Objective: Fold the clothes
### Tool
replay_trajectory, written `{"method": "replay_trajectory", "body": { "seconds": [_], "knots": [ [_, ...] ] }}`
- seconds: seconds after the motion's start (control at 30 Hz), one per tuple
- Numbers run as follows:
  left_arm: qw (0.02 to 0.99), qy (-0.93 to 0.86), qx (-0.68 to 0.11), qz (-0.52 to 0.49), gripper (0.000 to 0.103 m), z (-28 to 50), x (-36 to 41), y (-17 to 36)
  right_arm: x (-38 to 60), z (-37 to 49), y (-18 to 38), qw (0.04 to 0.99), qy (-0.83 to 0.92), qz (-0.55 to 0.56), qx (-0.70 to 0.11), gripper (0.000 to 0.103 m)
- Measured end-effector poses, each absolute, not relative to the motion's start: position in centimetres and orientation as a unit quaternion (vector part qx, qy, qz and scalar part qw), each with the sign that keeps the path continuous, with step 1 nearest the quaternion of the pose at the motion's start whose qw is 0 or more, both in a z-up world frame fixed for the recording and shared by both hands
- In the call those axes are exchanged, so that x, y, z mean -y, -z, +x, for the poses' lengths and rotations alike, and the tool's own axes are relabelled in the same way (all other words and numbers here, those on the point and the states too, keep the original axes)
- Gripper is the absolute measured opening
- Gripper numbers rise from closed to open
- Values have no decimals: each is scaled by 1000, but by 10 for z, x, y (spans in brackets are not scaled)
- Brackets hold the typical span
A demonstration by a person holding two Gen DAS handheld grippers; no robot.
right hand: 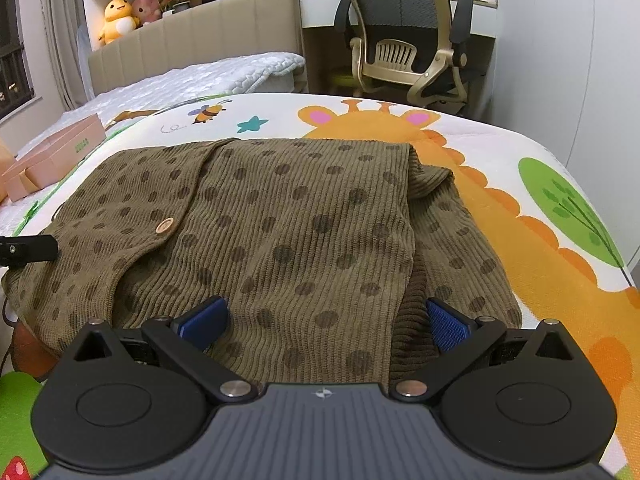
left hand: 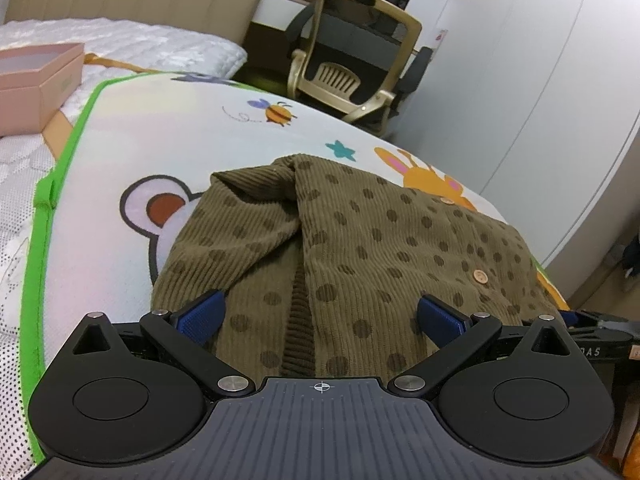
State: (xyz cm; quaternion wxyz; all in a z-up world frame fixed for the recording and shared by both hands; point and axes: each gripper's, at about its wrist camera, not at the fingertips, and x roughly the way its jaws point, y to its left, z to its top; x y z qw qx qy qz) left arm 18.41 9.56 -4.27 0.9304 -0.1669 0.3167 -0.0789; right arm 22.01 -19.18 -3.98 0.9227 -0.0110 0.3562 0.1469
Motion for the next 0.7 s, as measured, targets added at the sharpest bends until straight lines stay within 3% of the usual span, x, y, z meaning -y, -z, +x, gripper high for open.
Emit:
{"method": "replay_trajectory", "body": {
  "seconds": [0.43,0.6,0.7],
  "knots": [
    [936,72,-307,-155,103,180,-93,43,193,219,40,923,-146,-9,-355,103],
    [939,70,-262,-209,103,165,-117,31,194,219,40,924,-145,-5,-353,103],
    [946,58,-252,-197,97,163,-129,22,195,220,39,924,-146,-3,-353,103]
  ]
}}
